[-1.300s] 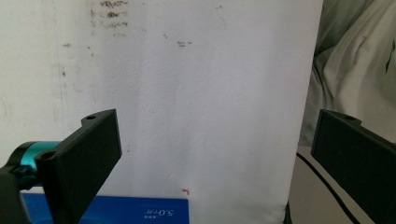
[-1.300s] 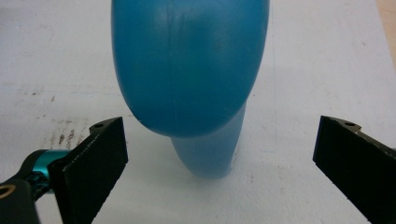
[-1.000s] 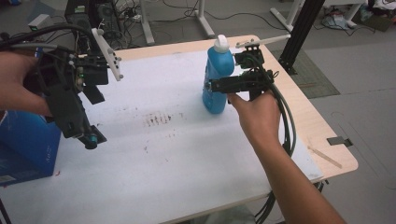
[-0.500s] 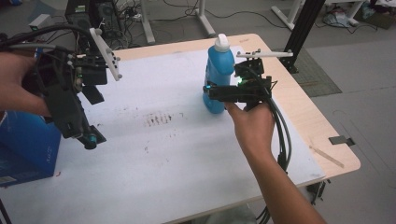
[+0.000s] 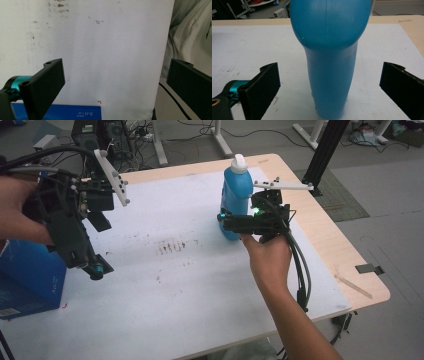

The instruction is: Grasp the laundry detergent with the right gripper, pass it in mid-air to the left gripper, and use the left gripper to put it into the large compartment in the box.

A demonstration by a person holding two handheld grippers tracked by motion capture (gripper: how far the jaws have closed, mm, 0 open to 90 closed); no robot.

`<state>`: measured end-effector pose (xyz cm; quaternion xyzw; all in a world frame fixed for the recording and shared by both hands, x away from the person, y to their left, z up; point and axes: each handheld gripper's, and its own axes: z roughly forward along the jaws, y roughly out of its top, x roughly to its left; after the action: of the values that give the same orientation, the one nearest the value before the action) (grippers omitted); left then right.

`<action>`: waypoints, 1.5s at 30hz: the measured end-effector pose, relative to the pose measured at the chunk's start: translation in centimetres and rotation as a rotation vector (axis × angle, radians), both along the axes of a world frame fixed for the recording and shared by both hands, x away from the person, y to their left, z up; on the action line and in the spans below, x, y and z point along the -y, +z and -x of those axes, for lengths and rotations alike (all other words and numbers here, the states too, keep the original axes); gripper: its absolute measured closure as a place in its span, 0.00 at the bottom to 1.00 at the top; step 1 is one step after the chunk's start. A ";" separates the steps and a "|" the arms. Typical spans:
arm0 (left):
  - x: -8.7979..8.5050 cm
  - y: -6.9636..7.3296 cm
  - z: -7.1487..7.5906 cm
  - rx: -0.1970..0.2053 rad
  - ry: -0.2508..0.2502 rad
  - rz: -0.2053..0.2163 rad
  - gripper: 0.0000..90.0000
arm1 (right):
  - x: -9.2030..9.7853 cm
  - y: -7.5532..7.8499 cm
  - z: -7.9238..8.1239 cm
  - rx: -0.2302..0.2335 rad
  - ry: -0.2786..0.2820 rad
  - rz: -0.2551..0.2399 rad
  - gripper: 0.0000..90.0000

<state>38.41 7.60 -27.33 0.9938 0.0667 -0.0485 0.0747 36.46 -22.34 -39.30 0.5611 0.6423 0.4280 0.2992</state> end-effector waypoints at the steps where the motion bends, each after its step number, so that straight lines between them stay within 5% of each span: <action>1: 0.0 0.0 0.0 -0.001 -0.001 -0.001 0.02 | 0.0 0.0 0.0 0.001 0.000 -0.001 0.03; 37: -0.2 -0.3 -0.5 -0.012 0.010 -0.007 0.02 | -0.3 -2.4 -3.1 0.042 -0.042 -0.012 0.05; 41: -0.2 -0.3 -0.4 -0.012 0.010 -0.007 0.02 | -0.5 -2.2 -3.3 0.052 -0.041 -0.002 0.09; 42: -0.2 -0.3 -0.4 -0.013 0.009 -0.004 0.02 | -0.5 -2.1 -3.3 0.058 -0.037 -0.005 0.19; 45: -0.2 -0.3 -0.4 -0.014 0.009 -0.003 0.02 | -0.6 -2.1 -3.4 0.061 -0.034 -0.004 0.20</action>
<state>38.80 7.82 -27.65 0.9932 0.0717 -0.0549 0.0728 39.84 -21.75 -41.43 0.5592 0.6224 0.4410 0.3247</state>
